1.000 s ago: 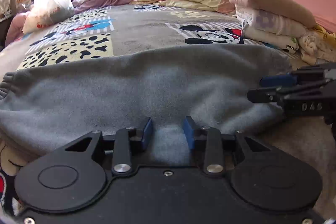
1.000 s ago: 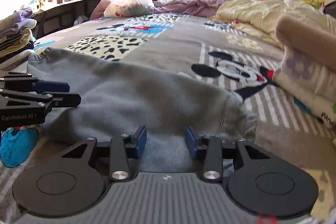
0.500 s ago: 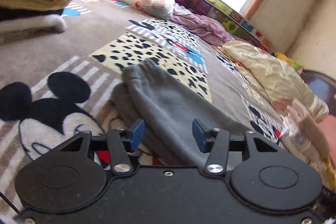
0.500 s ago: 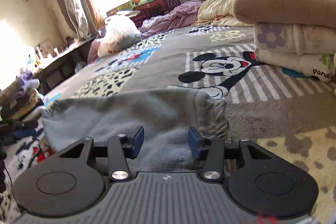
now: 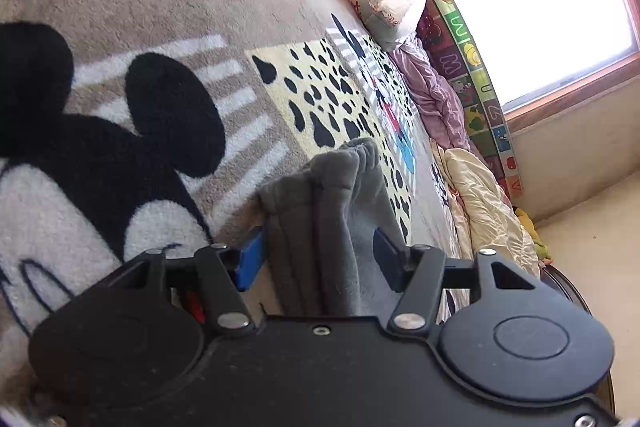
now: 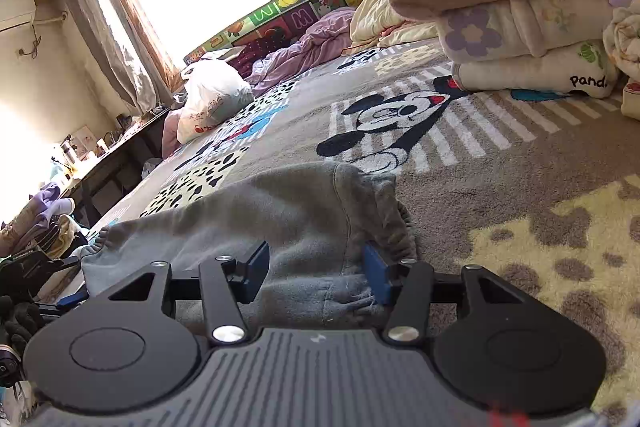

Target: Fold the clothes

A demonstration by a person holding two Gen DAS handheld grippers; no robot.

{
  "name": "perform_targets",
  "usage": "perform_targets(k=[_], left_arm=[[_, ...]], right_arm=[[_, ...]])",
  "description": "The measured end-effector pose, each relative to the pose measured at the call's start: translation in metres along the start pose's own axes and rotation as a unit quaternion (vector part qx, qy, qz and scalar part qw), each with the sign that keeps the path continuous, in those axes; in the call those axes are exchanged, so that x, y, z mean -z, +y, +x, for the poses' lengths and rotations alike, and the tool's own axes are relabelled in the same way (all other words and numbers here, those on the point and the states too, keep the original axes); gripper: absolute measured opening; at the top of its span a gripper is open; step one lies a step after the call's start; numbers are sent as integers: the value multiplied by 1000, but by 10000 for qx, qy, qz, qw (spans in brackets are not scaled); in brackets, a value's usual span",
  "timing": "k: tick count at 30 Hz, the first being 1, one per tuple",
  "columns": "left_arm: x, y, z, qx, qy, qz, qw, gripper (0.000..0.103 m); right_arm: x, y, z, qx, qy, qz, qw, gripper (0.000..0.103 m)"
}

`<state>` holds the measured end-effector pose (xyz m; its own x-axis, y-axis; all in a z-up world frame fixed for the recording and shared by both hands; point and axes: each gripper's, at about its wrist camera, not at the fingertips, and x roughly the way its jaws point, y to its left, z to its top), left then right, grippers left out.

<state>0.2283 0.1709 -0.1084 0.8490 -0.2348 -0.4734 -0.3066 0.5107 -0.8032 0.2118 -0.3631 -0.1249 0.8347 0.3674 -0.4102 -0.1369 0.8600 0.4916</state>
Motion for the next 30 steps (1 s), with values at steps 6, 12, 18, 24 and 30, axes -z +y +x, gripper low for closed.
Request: perform_targets(k=[6, 12, 18, 24, 30], left_arm=[[-4, 6, 12, -87, -272, -331, 9990, 58], [-5, -6, 10, -261, -332, -140, 9990, 26], [25, -73, -28, 65, -799, 1228, 9892, 24], [86, -158, -37, 28, -1217, 2606, 9578, 24], [175, -227, -16, -68, -1443, 4124, 8995, 24]], right_arm=[[-2, -7, 4, -77, 32, 133, 9999, 52], [-4, -16, 4, -144, 54, 380, 9992, 49], [-10, -30, -2, -431, -51, 878, 9952, 51], [-14, -56, -7, -883, -177, 1849, 9786, 52], [-22, -77, -18, -997, -348, 2303, 9674, 54]])
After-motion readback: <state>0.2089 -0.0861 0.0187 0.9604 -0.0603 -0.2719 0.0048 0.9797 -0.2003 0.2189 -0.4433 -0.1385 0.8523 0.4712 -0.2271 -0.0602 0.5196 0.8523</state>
